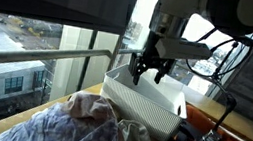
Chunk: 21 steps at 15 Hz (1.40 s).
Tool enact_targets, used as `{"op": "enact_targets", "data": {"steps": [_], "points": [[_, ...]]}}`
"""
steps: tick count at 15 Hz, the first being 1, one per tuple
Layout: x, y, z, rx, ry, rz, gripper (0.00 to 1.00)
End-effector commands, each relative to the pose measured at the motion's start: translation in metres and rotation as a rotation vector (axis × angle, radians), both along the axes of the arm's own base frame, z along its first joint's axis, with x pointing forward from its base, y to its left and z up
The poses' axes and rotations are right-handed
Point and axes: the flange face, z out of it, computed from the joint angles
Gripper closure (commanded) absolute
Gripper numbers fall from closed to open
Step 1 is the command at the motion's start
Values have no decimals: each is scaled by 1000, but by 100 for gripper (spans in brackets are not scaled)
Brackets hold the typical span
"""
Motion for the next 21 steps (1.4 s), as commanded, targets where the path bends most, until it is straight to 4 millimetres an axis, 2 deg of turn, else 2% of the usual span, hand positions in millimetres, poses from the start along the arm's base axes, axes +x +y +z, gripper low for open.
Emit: {"op": "enact_targets", "data": {"steps": [1, 4, 6, 8, 11, 17, 21], "points": [[11, -82, 14, 8, 5, -67, 0], [19, -153, 9, 31, 33, -122, 0], [20, -190, 1, 61, 60, -143, 0], [18, -214, -9, 102, 92, -149, 0], [11, -229, -34, 204, 155, -80, 0], [-15, -239, -96, 283, 251, 238, 0], [-31, -239, -126, 310, 332, 458, 0]]}}
